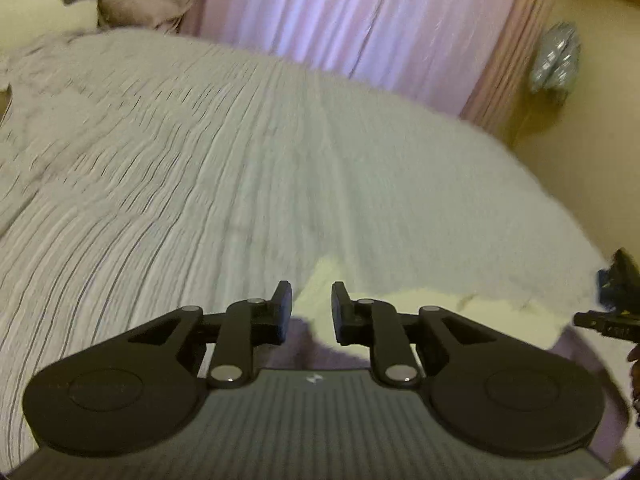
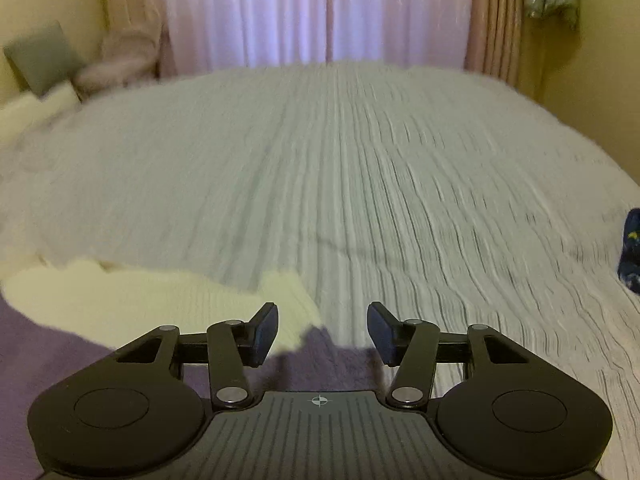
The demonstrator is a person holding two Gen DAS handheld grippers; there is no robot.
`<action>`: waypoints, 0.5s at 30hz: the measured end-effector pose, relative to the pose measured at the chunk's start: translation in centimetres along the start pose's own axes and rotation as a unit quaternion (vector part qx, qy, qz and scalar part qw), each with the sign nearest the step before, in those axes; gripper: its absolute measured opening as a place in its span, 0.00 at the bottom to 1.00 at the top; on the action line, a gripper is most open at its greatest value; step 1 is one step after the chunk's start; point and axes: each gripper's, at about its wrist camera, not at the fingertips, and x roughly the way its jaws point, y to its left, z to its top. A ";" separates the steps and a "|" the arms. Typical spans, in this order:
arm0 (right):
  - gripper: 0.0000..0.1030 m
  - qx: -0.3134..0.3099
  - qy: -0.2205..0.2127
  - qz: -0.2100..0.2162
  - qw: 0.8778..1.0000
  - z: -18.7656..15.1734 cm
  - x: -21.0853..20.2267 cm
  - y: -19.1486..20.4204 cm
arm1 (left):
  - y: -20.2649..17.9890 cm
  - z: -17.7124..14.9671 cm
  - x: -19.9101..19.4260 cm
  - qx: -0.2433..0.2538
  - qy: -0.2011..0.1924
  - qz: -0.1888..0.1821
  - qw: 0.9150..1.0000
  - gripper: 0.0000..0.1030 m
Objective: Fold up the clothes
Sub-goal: 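Lay the folded hem onto the cardigan and open both grippers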
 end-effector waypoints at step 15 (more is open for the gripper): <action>0.52 0.025 0.005 -0.023 0.999 -7.4 -4.5 0.5 | 0.0 -6.4 -7.9 -0.027 0.003 0.022 0.999 0.13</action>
